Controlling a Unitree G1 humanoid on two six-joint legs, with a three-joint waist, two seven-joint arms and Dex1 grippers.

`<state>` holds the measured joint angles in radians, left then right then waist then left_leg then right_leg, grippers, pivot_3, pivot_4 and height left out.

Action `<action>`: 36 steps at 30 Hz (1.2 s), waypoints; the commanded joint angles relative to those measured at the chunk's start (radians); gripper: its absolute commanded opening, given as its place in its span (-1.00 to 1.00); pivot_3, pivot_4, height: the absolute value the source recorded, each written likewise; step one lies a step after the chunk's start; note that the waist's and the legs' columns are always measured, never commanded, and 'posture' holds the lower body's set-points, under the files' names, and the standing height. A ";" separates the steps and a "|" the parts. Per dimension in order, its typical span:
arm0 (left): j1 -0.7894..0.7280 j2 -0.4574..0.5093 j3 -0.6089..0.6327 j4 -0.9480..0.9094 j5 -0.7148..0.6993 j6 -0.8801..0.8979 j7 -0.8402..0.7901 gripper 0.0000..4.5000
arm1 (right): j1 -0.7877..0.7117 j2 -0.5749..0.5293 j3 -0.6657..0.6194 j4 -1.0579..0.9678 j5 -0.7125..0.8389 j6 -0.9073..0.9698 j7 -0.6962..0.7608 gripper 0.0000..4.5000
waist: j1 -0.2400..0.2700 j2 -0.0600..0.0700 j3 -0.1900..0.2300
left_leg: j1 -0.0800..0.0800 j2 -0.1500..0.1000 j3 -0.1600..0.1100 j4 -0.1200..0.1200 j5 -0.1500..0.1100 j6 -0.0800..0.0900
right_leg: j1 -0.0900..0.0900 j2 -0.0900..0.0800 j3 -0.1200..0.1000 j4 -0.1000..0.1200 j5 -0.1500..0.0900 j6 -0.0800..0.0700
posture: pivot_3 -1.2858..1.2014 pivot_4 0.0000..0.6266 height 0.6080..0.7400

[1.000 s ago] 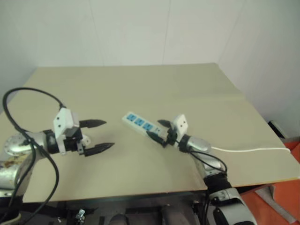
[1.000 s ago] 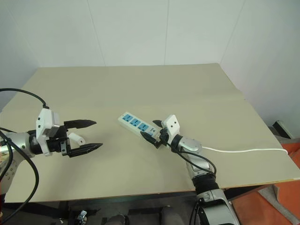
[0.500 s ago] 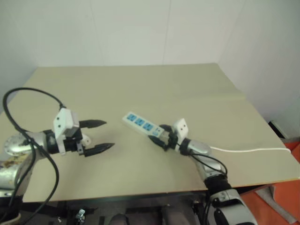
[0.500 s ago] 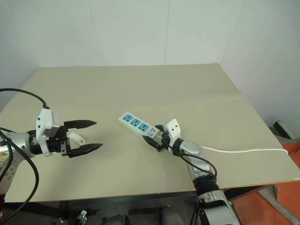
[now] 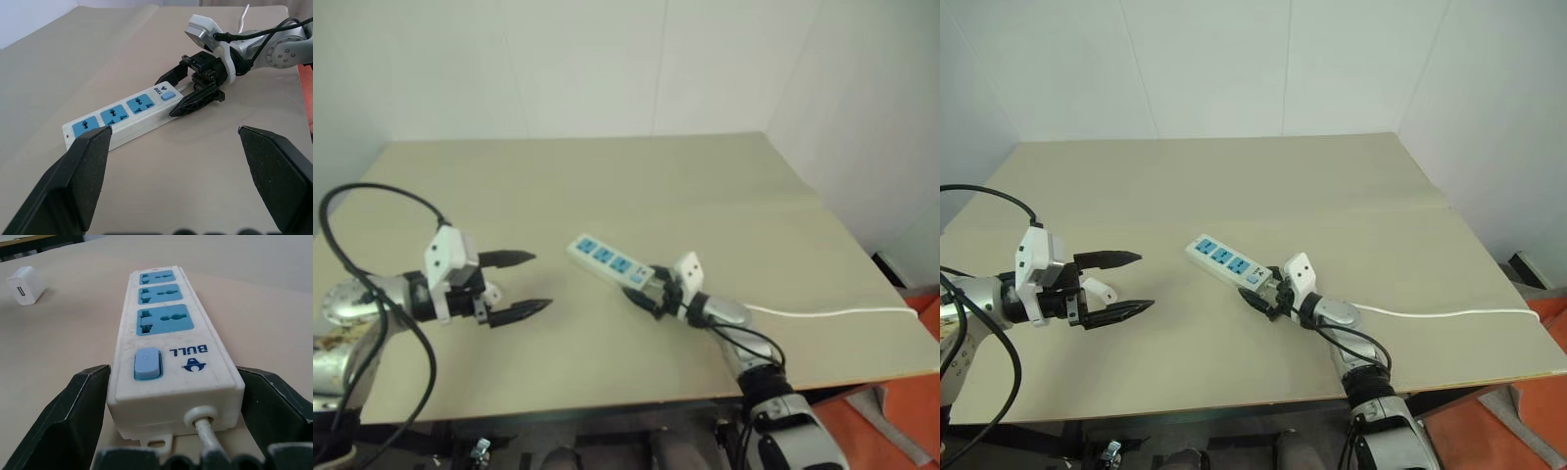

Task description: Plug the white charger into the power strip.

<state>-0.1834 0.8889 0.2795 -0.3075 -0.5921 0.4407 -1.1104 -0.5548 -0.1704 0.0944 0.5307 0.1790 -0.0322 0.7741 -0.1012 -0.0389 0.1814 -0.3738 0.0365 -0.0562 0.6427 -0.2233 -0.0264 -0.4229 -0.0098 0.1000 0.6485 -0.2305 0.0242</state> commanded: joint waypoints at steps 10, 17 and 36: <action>0.013 0.015 0.042 -0.034 -0.021 -0.002 0.007 1.00 | -0.038 0.011 0.031 0.116 -0.032 -0.030 0.057 0.82 | -0.010 -0.001 -0.001 | 0.001 0.001 0.000 0.000 0.000 0.000 | 0.001 0.001 0.000 0.000 0.000 0.000 | 0.03 -0.52 1.00; 0.008 0.018 0.038 -0.028 -0.021 -0.003 0.006 1.00 | -0.055 0.022 0.060 0.165 -0.088 -0.064 0.042 0.53 | -0.019 -0.001 -0.001 | 0.001 0.001 0.000 0.000 0.000 0.000 | 0.001 0.001 0.000 0.000 0.000 0.000 | 0.03 -0.52 1.00; -0.382 0.278 -0.256 0.454 0.276 -0.319 -0.461 1.00 | 0.032 -0.140 0.178 -0.135 0.010 0.029 0.500 0.53 | -0.018 0.000 0.000 | 0.000 0.001 0.000 -0.002 0.000 0.000 | -0.001 0.002 0.000 0.000 -0.001 -0.001 | 0.03 -0.52 1.00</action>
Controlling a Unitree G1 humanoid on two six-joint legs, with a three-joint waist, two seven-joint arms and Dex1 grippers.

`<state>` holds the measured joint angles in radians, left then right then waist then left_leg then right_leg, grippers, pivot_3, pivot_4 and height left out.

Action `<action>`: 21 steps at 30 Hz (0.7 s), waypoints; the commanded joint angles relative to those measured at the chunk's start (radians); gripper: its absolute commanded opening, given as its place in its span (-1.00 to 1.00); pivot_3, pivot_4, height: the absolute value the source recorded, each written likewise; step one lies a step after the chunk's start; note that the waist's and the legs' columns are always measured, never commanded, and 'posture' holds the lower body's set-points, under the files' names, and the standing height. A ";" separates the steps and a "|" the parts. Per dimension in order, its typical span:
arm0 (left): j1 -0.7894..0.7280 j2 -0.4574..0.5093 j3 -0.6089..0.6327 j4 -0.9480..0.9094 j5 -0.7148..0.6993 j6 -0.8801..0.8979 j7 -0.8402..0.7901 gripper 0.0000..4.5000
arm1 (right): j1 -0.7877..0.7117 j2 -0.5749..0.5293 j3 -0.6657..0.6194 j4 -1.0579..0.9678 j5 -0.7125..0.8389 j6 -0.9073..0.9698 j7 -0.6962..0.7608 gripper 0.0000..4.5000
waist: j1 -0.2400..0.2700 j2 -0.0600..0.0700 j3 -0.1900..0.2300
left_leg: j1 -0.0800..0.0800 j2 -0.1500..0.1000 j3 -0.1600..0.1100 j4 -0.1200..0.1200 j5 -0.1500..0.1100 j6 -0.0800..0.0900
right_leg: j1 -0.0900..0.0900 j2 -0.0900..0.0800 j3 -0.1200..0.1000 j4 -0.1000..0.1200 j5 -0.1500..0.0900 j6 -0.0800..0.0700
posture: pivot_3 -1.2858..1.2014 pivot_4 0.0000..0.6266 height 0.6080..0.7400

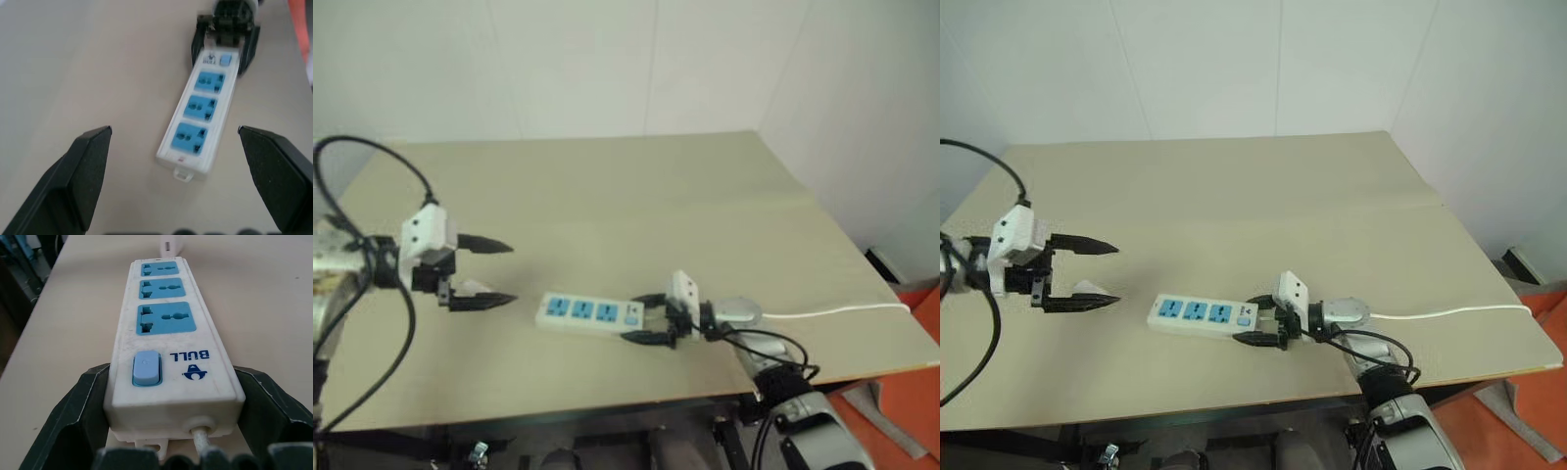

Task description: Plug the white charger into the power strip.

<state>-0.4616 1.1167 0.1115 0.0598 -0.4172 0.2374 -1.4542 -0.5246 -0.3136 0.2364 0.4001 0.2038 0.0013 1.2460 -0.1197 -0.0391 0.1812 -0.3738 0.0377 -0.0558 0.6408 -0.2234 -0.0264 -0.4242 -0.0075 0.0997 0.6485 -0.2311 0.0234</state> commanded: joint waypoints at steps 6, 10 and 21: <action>-0.431 0.134 -0.500 0.369 0.298 -0.442 -0.160 1.00 | -0.021 0.028 0.042 0.049 -0.033 -0.033 0.016 0.53 | 0.000 0.000 0.000 | -0.001 0.000 0.000 0.000 0.000 0.000 | -0.001 0.000 0.001 0.000 0.000 0.000 | 0.03 -0.52 1.00; -0.640 0.086 -0.736 0.569 0.424 -0.603 -0.160 1.00 | -0.026 0.038 0.042 0.066 -0.037 -0.039 0.011 0.53 | 0.000 -0.001 0.000 | -0.001 0.000 0.000 0.001 0.000 0.000 | 0.000 0.001 0.001 0.001 0.000 0.000 | 0.03 -0.52 1.00; -0.819 -0.090 -0.962 0.892 0.602 -0.880 -0.160 1.00 | 0.004 0.040 0.034 0.026 -0.042 -0.019 -0.032 0.53 | 0.000 -0.001 0.000 | -0.003 0.000 0.000 0.002 0.000 0.000 | -0.002 0.001 0.001 0.002 0.000 0.000 | 0.03 -0.52 1.00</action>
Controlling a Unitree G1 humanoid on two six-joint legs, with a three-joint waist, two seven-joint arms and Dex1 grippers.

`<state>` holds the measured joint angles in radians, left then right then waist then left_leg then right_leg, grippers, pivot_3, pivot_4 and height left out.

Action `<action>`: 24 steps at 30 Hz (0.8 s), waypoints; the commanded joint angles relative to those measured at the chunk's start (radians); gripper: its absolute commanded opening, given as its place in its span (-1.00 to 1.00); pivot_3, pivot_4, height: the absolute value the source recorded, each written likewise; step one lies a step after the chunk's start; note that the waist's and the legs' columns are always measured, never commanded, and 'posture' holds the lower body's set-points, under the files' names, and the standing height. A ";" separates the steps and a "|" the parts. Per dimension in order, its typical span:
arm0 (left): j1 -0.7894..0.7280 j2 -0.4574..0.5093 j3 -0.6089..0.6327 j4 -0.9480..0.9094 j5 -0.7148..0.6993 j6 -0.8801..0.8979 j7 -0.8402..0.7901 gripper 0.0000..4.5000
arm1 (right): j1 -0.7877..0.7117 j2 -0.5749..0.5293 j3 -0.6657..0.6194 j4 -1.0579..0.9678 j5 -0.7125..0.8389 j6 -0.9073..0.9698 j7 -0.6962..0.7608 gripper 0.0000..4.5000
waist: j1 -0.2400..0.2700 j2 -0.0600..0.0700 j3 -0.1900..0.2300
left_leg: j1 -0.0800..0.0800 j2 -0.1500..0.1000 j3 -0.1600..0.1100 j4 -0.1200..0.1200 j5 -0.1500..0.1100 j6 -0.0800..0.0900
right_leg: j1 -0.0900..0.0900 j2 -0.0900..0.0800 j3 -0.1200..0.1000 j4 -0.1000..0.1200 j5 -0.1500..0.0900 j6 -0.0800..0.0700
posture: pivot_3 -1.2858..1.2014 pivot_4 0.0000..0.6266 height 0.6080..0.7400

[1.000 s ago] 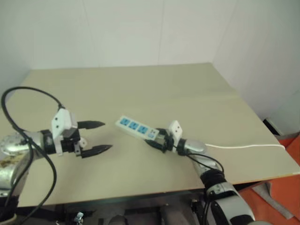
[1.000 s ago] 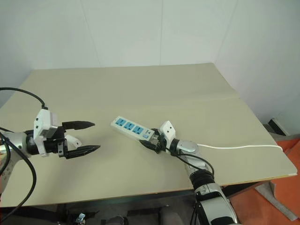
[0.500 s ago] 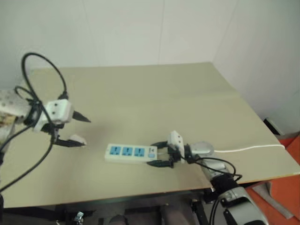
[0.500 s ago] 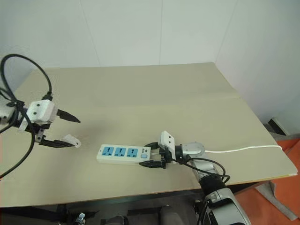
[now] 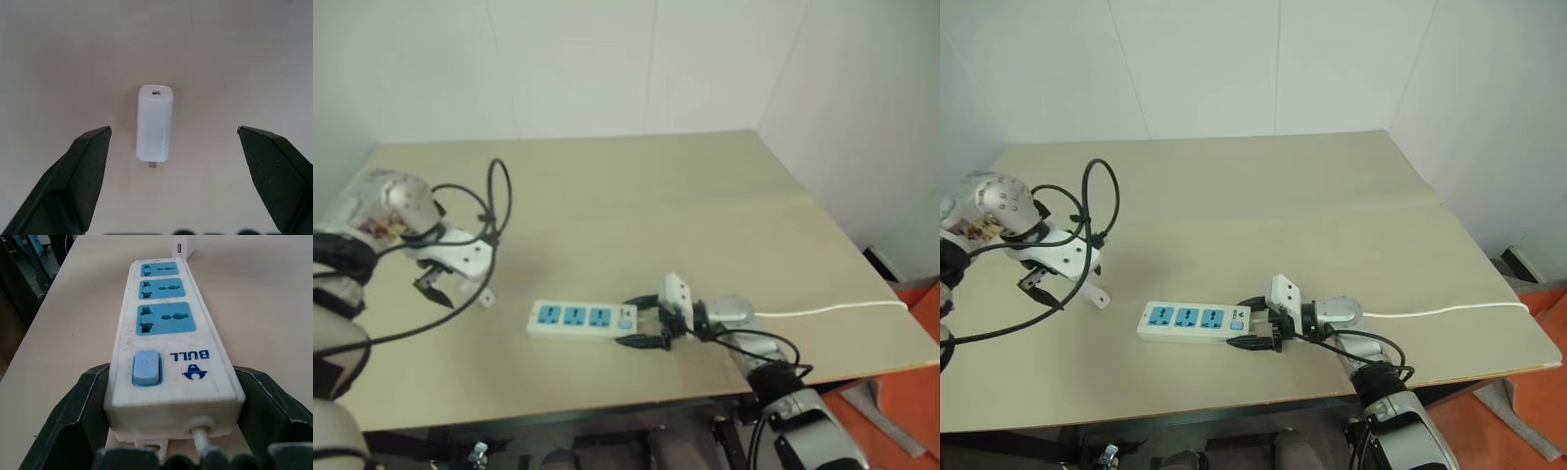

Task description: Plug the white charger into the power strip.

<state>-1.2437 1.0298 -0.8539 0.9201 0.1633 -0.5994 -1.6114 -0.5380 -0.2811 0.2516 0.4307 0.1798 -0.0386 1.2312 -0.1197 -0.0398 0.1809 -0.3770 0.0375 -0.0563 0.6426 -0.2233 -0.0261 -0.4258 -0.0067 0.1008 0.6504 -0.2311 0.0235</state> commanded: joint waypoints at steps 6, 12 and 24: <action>-0.006 -0.053 0.075 0.050 0.160 -0.113 0.045 1.00 | 0.027 0.008 0.016 -0.023 -0.013 0.032 -0.036 0.53 | 0.001 0.000 0.000 | 0.000 0.000 0.000 0.001 0.000 0.000 | 0.000 0.000 0.000 0.001 0.000 0.000 | 0.03 -0.52 1.00; 0.037 -0.073 0.117 0.030 0.229 -0.138 0.068 1.00 | 0.029 0.012 0.013 -0.036 -0.009 0.042 -0.048 0.53 | 0.001 0.000 0.000 | 0.000 0.000 0.000 0.001 0.000 0.000 | 0.000 0.000 0.000 0.002 0.000 0.000 | 0.03 -0.52 1.00; 0.118 -0.118 0.158 0.008 0.337 -0.132 0.153 1.00 | 0.046 0.012 0.011 -0.055 -0.005 0.046 -0.072 0.53 | 0.001 0.000 0.000 | 0.001 -0.001 0.000 0.002 0.000 0.000 | 0.000 0.000 0.001 0.005 0.000 0.000 | 0.03 -0.52 1.00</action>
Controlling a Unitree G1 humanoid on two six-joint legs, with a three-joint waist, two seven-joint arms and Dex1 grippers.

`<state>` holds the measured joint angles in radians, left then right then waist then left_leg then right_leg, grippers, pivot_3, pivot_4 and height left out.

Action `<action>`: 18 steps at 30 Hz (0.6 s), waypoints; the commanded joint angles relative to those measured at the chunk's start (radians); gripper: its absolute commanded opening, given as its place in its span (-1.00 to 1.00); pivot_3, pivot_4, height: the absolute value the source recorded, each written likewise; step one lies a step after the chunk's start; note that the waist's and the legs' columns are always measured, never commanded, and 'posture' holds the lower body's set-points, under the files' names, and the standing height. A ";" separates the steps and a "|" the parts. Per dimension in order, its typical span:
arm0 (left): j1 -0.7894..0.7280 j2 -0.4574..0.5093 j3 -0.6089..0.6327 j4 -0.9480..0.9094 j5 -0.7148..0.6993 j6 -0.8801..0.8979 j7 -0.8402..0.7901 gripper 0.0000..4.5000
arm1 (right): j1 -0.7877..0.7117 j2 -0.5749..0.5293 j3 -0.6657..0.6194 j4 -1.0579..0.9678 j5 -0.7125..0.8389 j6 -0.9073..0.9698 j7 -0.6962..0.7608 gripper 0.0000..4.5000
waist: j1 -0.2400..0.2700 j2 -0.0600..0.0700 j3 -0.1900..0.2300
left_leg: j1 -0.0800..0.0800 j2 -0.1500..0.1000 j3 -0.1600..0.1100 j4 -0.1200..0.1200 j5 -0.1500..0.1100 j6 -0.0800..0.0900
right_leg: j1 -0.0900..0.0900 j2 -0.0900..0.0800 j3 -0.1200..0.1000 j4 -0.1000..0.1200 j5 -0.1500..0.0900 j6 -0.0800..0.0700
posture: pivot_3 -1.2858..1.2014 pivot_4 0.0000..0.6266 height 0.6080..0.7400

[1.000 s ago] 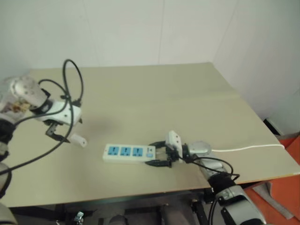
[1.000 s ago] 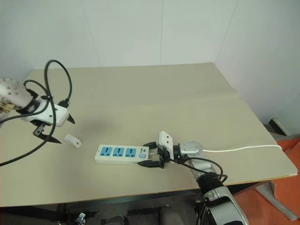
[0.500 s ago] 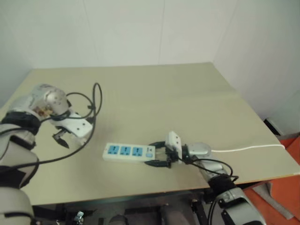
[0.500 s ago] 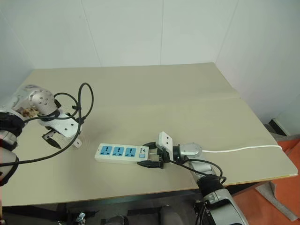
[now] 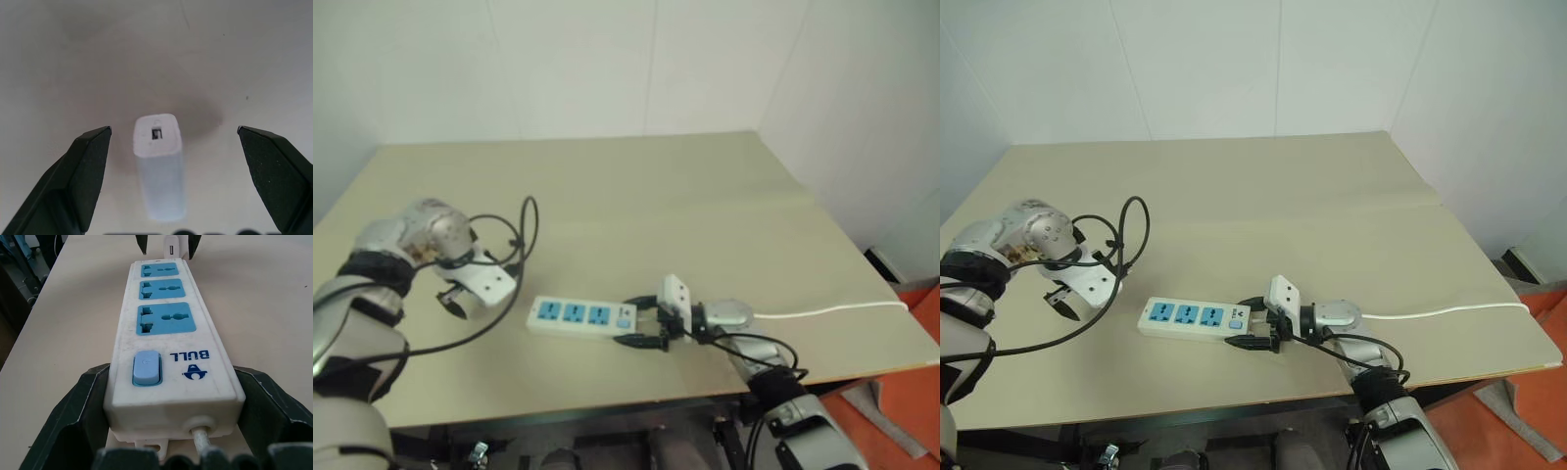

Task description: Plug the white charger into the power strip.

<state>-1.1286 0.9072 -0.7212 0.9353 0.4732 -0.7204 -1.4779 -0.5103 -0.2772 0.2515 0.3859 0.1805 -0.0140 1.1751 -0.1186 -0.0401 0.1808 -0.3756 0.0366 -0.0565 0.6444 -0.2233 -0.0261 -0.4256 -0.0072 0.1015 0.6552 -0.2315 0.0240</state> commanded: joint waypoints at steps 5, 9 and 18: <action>0.019 -0.012 0.021 0.004 0.079 -0.020 0.086 1.00 | 0.029 0.003 0.006 -0.021 -0.004 0.026 -0.023 0.53 | 0.003 0.000 0.000 | 0.001 -0.001 0.000 0.000 0.000 0.000 | 0.001 0.000 0.000 0.001 0.000 0.000 | 0.03 -0.52 1.00; 0.017 -0.021 0.025 0.024 0.099 -0.030 0.099 0.92 | 0.031 0.002 0.006 -0.026 -0.002 0.030 -0.028 0.53 | 0.006 0.000 0.000 | 0.003 -0.001 0.000 0.000 0.000 0.000 | 0.002 -0.001 0.001 0.001 0.000 0.000 | 0.03 -0.52 1.00; 0.026 -0.026 0.048 0.046 0.118 -0.045 0.109 -0.23 | 0.030 0.002 0.006 -0.020 -0.005 0.031 -0.033 0.53 | 0.007 0.000 0.000 | 0.004 -0.001 0.001 0.000 0.000 0.000 | 0.002 0.000 0.001 0.002 0.000 0.000 | 0.03 -0.52 1.00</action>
<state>-1.1221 0.8833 -0.6793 0.9660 0.5840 -0.7582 -1.3721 -0.4917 -0.2785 0.2477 0.3640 0.1813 0.0013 1.1500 -0.1118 -0.0403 0.1804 -0.3717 0.0356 -0.0557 0.6442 -0.2233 -0.0261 -0.4231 -0.0077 0.1030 0.6570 -0.2317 0.0242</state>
